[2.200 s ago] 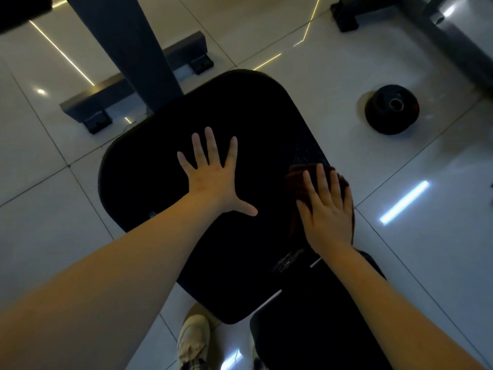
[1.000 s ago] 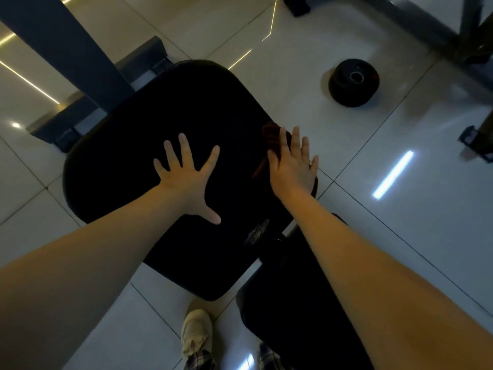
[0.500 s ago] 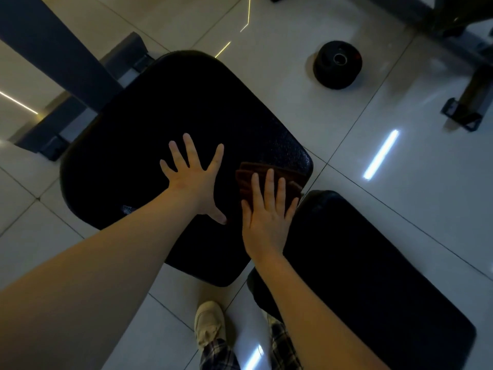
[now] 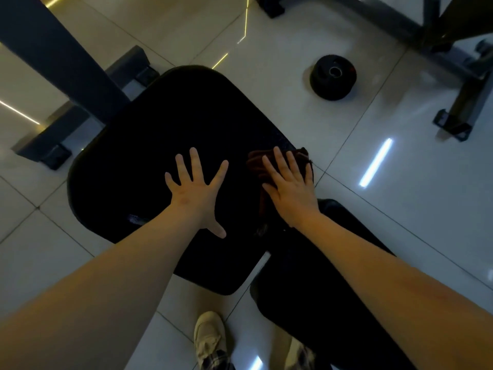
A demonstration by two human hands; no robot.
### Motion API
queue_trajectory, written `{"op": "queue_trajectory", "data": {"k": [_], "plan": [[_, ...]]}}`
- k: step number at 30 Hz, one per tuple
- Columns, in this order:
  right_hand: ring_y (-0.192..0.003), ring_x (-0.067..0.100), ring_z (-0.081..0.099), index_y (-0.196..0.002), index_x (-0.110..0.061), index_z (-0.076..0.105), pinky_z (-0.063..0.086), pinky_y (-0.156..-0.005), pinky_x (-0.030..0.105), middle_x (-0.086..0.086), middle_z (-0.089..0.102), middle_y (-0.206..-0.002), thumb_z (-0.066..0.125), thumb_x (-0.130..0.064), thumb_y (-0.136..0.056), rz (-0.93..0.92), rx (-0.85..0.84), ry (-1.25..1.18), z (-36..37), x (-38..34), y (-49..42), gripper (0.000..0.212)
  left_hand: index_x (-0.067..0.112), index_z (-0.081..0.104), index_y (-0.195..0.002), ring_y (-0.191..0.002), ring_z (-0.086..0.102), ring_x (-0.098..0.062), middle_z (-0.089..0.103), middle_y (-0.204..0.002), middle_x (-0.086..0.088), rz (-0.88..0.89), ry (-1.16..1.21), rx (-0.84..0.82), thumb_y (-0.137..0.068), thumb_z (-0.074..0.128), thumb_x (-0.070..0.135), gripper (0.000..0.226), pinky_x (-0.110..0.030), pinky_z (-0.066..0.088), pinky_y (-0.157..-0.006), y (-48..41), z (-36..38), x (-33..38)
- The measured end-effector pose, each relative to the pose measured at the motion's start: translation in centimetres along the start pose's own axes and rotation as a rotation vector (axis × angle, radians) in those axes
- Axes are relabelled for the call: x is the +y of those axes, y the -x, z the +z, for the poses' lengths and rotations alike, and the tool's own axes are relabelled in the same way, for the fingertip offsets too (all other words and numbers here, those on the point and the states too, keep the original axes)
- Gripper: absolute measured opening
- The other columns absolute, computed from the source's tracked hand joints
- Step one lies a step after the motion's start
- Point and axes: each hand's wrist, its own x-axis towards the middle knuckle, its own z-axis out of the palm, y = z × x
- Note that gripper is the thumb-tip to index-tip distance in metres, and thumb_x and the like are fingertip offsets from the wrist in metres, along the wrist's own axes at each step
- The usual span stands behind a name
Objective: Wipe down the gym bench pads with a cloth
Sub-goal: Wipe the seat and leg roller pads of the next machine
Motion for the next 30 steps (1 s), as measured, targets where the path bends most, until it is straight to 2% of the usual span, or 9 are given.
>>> {"op": "queue_trajectory", "data": {"k": [5, 11, 14, 17, 20, 23, 25, 30], "plan": [[-0.147, 0.013, -0.015, -0.147, -0.045, -0.006, -0.015, -0.116, 0.050, -0.016, -0.015, -0.158, 0.004, -0.061, -0.092, -0.143, 0.039, 0.051, 0.1, 2.8, -1.1, 0.058, 0.035, -0.042, -0.137, -0.130, -0.036, -0.056, -0.051, -0.136, -0.029, 0.002, -0.005, -0.021, -0.049, 0.080, 0.072, 0.155, -0.071, 0.003, -0.109, -0.1, -0.1, 0.1], [-0.143, 0.009, -0.020, -0.146, -0.044, -0.003, -0.014, -0.116, 0.049, -0.015, -0.017, -0.156, 0.006, -0.060, -0.091, 0.062, 0.138, -0.129, 0.8, 1.5, -1.0, 0.058, 0.037, -0.045, -0.133, -0.128, -0.037, -0.056, -0.053, -0.133, -0.029, -0.023, -0.008, -0.040, -0.048, 0.080, 0.072, 0.156, -0.071, 0.001, -0.108, -0.4, -0.2, 0.3], [-0.146, 0.013, -0.012, -0.150, -0.037, 0.006, -0.010, -0.117, 0.051, -0.008, -0.003, -0.160, 0.015, -0.054, -0.097, 0.102, 0.236, -0.125, 2.2, 0.1, 0.2, 0.057, 0.036, -0.047, -0.132, -0.128, -0.037, -0.057, -0.053, -0.133, -0.029, -0.037, -0.017, -0.041, -0.048, 0.081, 0.071, 0.157, -0.071, 0.002, -0.108, -0.4, -0.4, 0.6], [-0.149, 0.022, 0.001, -0.152, -0.032, 0.019, -0.002, -0.116, 0.057, -0.001, 0.012, -0.161, 0.023, -0.049, -0.099, -0.049, 0.278, -0.073, 3.3, -0.3, 2.1, 0.056, 0.035, -0.047, -0.132, -0.129, -0.035, -0.057, -0.052, -0.133, -0.031, -0.061, -0.024, -0.043, -0.047, 0.082, 0.070, 0.158, -0.071, 0.003, -0.108, -0.3, -0.6, 0.8], [-0.149, 0.025, 0.009, -0.152, -0.031, 0.025, 0.011, -0.115, 0.060, 0.000, 0.016, -0.161, 0.034, -0.048, -0.098, -0.406, 0.231, 0.042, 4.5, -0.3, 4.5, 0.057, 0.035, -0.047, -0.132, -0.129, -0.034, -0.058, -0.051, -0.134, -0.031, -0.077, -0.026, -0.047, -0.045, 0.083, 0.070, 0.160, -0.071, 0.004, -0.108, -0.2, -0.8, 1.1], [-0.148, 0.021, 0.012, -0.151, -0.031, 0.025, 0.008, -0.117, 0.053, -0.002, 0.017, -0.160, 0.036, -0.050, -0.096, -0.656, 0.182, 0.136, 4.6, 1.1, 4.1, 0.059, 0.036, -0.048, -0.130, -0.130, -0.034, -0.057, -0.050, -0.135, -0.031, -0.083, -0.027, -0.043, -0.043, 0.084, 0.069, 0.161, -0.071, 0.004, -0.108, -0.2, -1.0, 1.3], [-0.148, 0.018, 0.014, -0.150, -0.030, 0.027, 0.009, -0.118, 0.049, -0.003, 0.020, -0.159, 0.035, -0.049, -0.097, -0.680, 0.183, 0.139, 3.8, 2.3, 2.4, 0.058, 0.036, -0.047, -0.132, -0.129, -0.034, -0.057, -0.050, -0.135, -0.031, -0.088, -0.027, -0.053, -0.045, 0.083, 0.069, 0.160, -0.071, 0.004, -0.108, -0.2, -1.0, 1.3], [-0.144, 0.021, 0.025, -0.149, -0.024, 0.032, 0.012, -0.118, 0.045, 0.000, 0.031, -0.156, 0.028, -0.047, -0.100, -0.464, 0.214, 0.051, 0.8, 5.1, -2.3, 0.054, 0.036, -0.047, -0.132, -0.129, -0.035, -0.057, -0.050, -0.135, -0.031, -0.079, -0.025, -0.058, -0.048, 0.083, 0.068, 0.158, -0.072, 0.004, -0.107, -0.2, -1.0, 1.1]]}}
